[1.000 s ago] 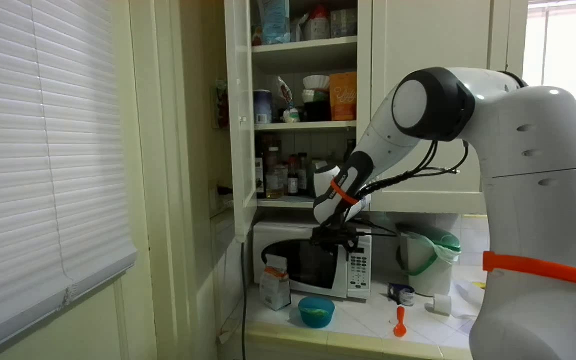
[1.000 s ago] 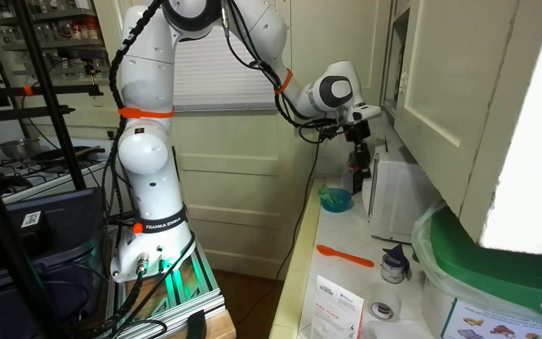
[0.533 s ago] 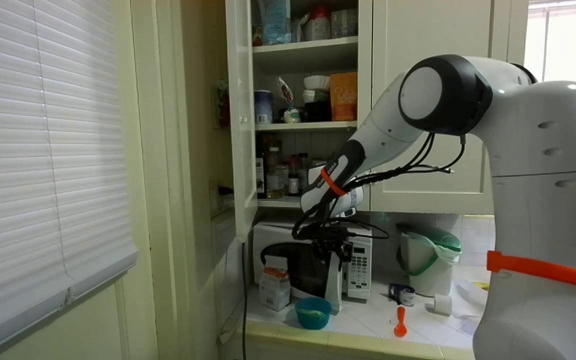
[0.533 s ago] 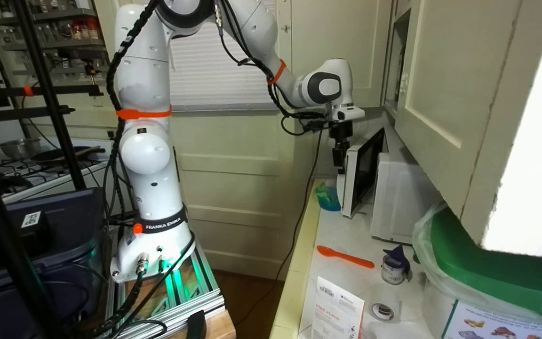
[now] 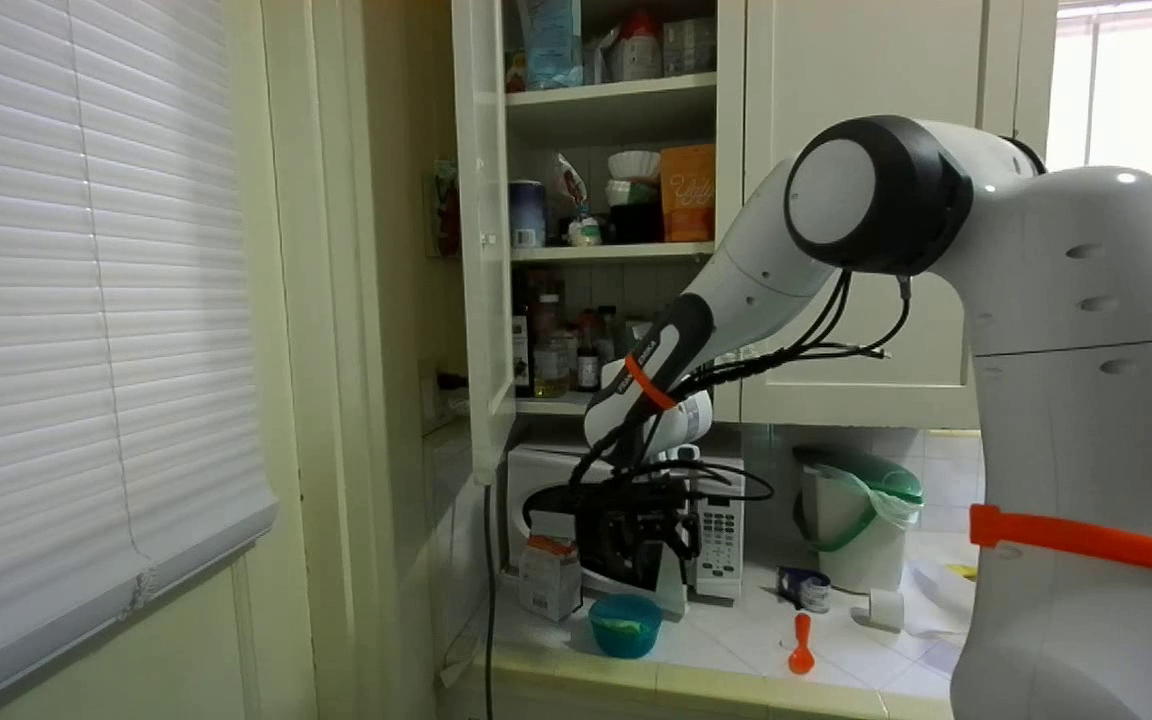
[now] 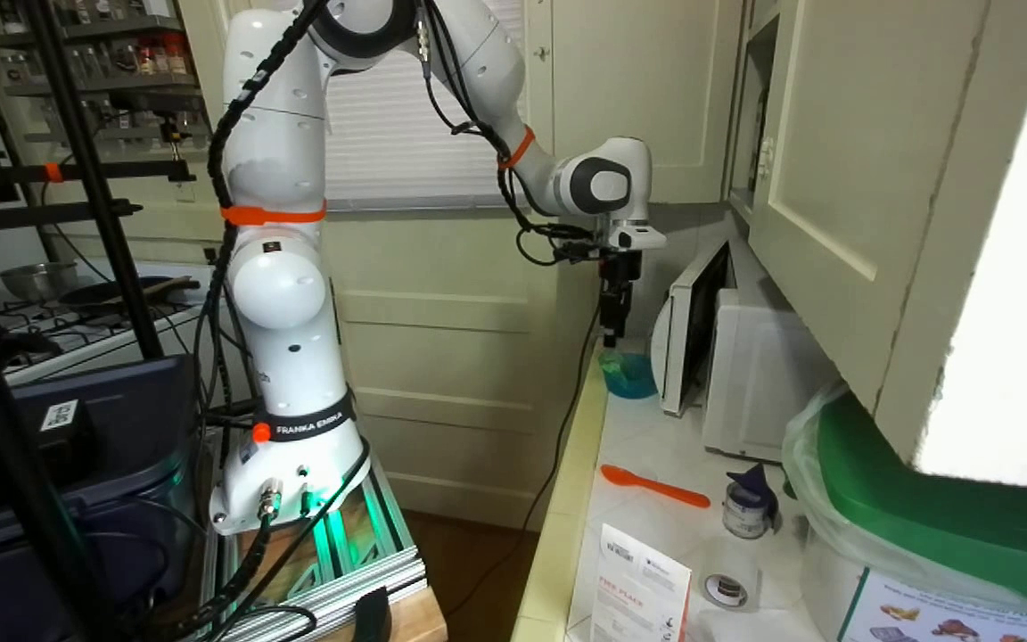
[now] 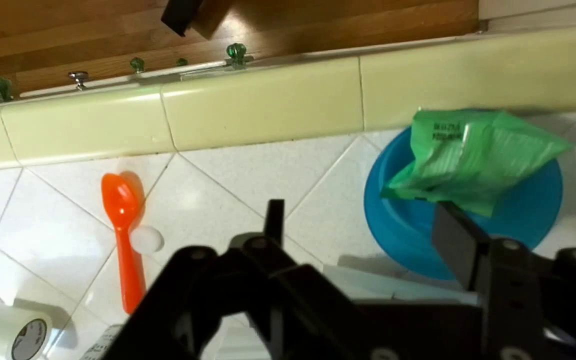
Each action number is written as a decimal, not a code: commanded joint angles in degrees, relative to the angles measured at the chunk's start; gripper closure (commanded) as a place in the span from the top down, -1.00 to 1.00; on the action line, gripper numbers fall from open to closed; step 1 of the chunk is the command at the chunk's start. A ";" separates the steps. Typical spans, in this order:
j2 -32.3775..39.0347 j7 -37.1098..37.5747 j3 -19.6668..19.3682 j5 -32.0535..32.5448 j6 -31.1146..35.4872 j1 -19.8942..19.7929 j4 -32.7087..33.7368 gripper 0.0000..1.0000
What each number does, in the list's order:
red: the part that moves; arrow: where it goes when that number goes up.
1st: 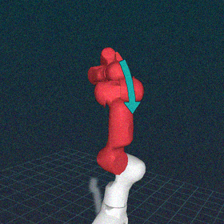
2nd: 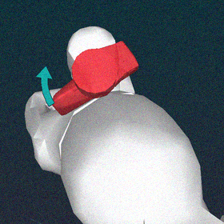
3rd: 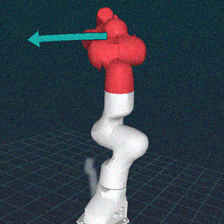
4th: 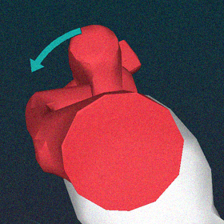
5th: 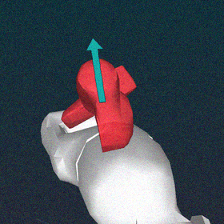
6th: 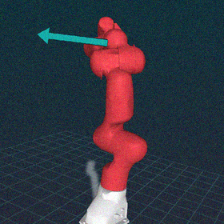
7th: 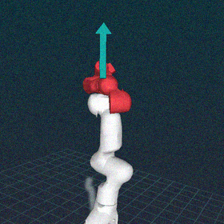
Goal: Open the microwave door
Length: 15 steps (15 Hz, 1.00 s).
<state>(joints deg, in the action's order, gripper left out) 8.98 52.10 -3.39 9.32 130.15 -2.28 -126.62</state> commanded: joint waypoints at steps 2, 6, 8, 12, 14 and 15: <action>-0.63 -0.97 0.23 -1.60 -1.61 1.66 -1.55 1.00; -5.16 1.62 0.24 -0.62 -1.93 2.64 -3.41 1.00; -8.93 2.32 0.56 -1.27 -2.52 2.59 -4.32 1.00; -17.86 4.18 1.63 -0.35 -9.01 1.87 -3.61 1.00; -21.46 4.15 2.11 -0.66 -13.06 1.02 -2.55 1.00; -23.22 4.80 2.35 -0.61 -14.68 0.49 -2.20 1.00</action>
<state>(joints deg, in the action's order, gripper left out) -8.11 55.40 -2.08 9.23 120.24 -0.32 -128.03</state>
